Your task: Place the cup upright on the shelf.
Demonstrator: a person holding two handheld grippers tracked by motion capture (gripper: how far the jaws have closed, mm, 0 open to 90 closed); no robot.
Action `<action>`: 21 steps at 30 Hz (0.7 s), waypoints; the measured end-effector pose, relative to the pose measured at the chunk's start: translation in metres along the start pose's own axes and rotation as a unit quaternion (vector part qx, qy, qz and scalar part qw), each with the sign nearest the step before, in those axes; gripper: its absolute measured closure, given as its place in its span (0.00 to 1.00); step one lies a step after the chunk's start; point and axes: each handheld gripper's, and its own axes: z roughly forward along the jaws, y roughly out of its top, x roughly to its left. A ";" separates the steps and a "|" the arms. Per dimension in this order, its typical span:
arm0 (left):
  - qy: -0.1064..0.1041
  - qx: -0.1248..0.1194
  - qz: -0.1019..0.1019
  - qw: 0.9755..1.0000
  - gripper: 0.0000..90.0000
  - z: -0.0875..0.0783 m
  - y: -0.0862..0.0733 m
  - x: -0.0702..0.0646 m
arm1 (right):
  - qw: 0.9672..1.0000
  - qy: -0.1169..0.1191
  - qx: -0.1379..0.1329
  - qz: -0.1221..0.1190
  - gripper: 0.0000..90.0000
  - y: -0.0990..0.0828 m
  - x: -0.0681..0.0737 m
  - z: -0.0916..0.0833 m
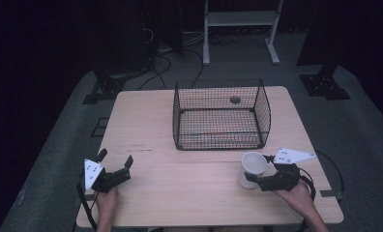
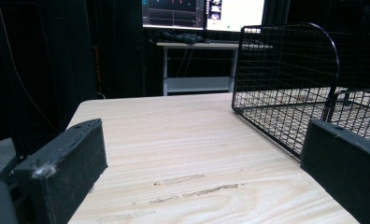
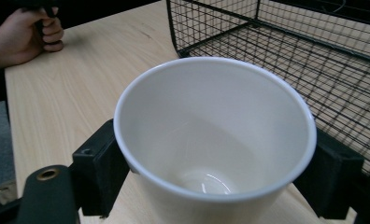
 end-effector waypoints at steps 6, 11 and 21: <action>0.000 0.000 -0.001 1.000 0.00 0.000 0.000 0.000 | 1.000 0.016 0.007 -0.009 0.22 0.016 -0.002 0.002; 0.000 0.000 -0.002 1.000 0.00 0.000 0.000 0.000 | 0.999 0.032 -0.002 -0.015 0.22 0.038 -0.007 -0.001; 0.000 0.001 -0.003 1.000 0.00 0.000 0.000 0.000 | 0.999 0.045 -0.004 -0.023 0.22 0.067 -0.015 0.001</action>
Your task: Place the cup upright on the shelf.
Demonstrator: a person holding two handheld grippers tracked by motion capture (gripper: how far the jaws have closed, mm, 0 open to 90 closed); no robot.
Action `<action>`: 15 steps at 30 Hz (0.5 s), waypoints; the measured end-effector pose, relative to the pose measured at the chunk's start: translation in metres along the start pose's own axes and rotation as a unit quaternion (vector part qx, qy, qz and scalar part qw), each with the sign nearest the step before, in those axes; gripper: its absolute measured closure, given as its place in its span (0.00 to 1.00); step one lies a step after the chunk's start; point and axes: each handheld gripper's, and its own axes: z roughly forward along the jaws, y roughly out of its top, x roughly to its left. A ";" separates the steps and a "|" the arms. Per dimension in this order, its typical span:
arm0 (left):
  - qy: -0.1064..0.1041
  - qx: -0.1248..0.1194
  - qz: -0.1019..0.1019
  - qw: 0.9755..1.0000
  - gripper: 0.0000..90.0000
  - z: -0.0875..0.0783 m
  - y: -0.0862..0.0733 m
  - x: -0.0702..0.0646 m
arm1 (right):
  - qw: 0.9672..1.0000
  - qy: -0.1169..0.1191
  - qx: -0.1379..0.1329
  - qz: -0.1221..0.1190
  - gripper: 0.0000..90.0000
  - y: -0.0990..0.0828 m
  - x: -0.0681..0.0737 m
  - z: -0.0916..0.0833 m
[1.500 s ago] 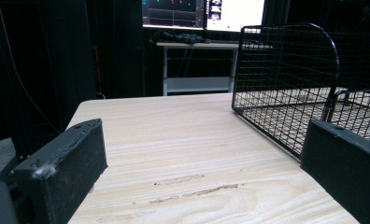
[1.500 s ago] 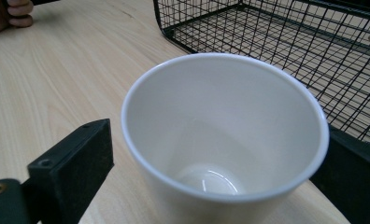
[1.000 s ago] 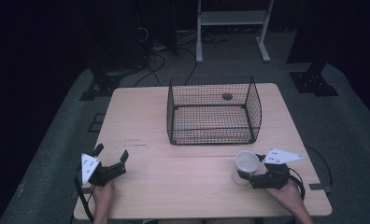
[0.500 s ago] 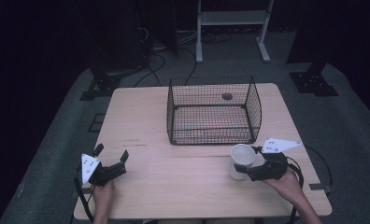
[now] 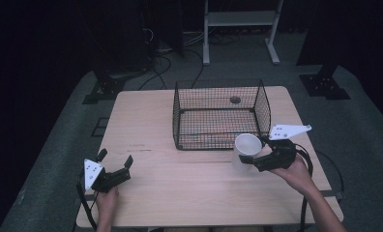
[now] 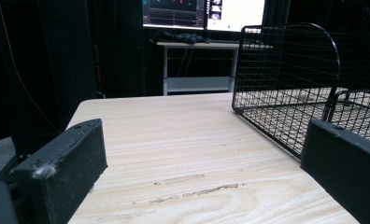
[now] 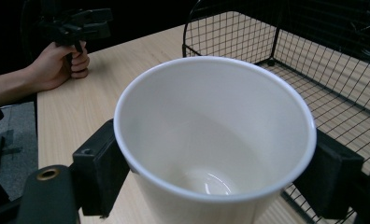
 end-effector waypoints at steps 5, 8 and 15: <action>0.000 0.000 -0.002 1.000 0.00 0.000 0.000 0.000 | 1.000 0.007 -0.004 -0.003 0.22 0.019 -0.007 0.002; 0.000 0.001 -0.002 1.000 0.00 0.000 0.000 0.000 | 1.000 0.009 -0.006 -0.005 0.22 0.030 -0.012 0.005; 0.001 0.000 -0.004 1.000 0.00 0.000 0.000 0.000 | 1.000 0.009 -0.007 -0.013 0.22 0.052 -0.021 0.015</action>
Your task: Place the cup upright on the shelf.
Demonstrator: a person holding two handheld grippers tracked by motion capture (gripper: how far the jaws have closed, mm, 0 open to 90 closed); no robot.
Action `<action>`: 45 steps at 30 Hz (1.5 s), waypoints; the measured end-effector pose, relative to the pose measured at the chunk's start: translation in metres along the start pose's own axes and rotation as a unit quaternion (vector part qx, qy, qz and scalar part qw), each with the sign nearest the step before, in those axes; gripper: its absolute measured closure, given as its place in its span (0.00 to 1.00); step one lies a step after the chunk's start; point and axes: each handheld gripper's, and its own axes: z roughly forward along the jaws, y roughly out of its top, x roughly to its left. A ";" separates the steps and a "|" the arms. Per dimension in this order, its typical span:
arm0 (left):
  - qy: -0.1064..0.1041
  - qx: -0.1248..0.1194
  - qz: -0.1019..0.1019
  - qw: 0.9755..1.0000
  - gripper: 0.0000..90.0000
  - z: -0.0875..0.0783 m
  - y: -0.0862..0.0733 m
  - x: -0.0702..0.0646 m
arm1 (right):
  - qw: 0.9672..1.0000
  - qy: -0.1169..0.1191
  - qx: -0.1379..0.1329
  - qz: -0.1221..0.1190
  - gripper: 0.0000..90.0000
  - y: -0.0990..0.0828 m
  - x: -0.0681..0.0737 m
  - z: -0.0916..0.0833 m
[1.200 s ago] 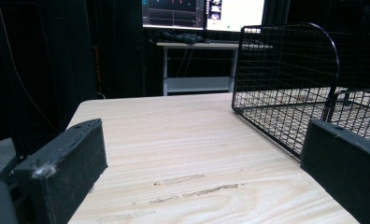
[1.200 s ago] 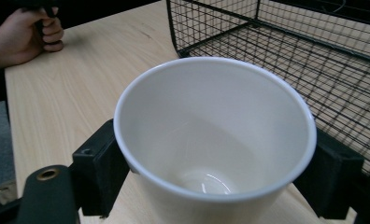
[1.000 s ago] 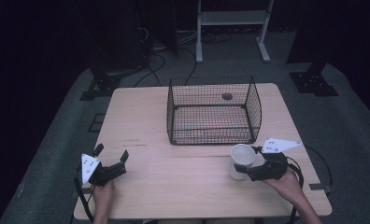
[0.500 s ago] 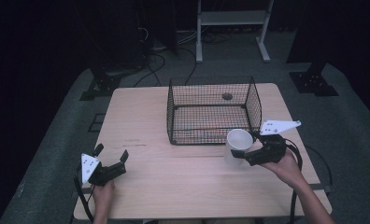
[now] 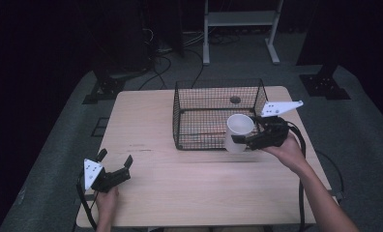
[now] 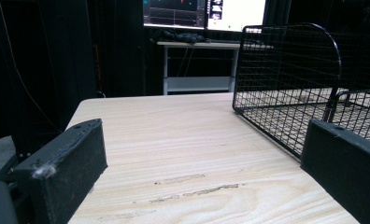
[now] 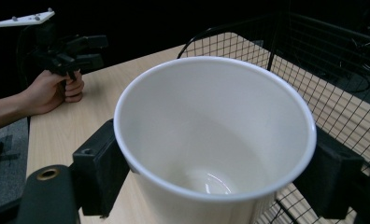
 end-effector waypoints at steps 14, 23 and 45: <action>0.000 0.000 0.000 1.000 0.00 0.000 0.000 0.000 | 1.000 -0.005 0.010 -0.003 0.22 0.023 -0.017 0.013; 0.000 0.000 0.000 1.000 0.00 0.000 0.000 0.000 | 1.000 -0.005 0.010 0.004 0.22 0.032 -0.032 0.020; -0.001 0.001 0.000 1.000 0.00 0.000 0.000 0.000 | 1.000 -0.010 0.025 0.007 0.22 0.055 -0.052 0.049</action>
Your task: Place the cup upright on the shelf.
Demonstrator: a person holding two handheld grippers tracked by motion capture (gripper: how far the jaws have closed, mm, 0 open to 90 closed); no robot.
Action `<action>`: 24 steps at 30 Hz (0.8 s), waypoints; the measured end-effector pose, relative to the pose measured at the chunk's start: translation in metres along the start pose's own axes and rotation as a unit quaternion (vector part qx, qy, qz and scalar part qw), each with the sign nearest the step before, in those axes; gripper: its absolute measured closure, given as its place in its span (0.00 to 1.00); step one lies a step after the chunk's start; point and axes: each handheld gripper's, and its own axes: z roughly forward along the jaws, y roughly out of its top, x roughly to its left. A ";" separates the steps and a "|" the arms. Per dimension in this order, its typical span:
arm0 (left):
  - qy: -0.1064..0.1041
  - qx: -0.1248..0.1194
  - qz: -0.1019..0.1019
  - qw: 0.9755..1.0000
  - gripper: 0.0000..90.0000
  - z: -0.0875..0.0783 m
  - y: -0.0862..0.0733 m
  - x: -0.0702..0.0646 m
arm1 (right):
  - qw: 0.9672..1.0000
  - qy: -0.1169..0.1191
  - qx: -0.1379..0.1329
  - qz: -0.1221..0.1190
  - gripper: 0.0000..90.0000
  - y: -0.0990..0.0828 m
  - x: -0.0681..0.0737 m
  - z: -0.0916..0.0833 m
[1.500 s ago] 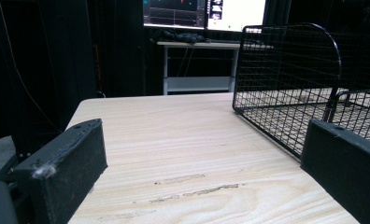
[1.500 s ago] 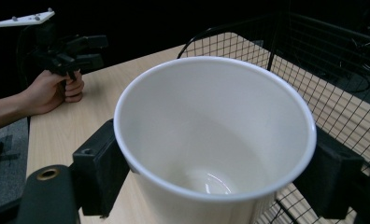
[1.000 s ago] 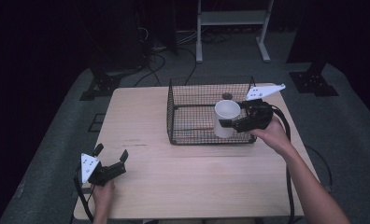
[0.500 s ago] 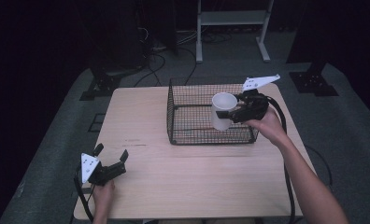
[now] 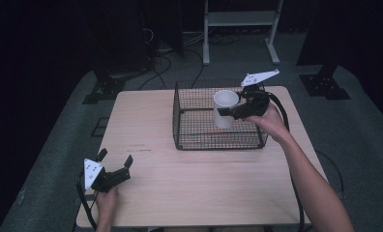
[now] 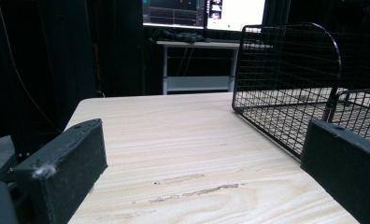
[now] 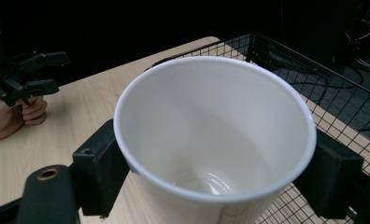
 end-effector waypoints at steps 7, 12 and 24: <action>-0.001 -0.001 -0.002 1.000 0.00 0.000 0.000 0.001 | 1.000 -0.003 0.006 0.001 0.22 0.007 -0.007 0.010; -0.001 -0.001 -0.002 1.000 0.00 0.000 0.000 0.001 | 1.000 -0.001 0.015 0.009 0.22 0.011 -0.016 0.021; -0.001 -0.001 -0.003 1.000 0.00 0.000 0.000 0.001 | 0.999 0.003 0.026 0.028 0.22 0.003 -0.031 0.049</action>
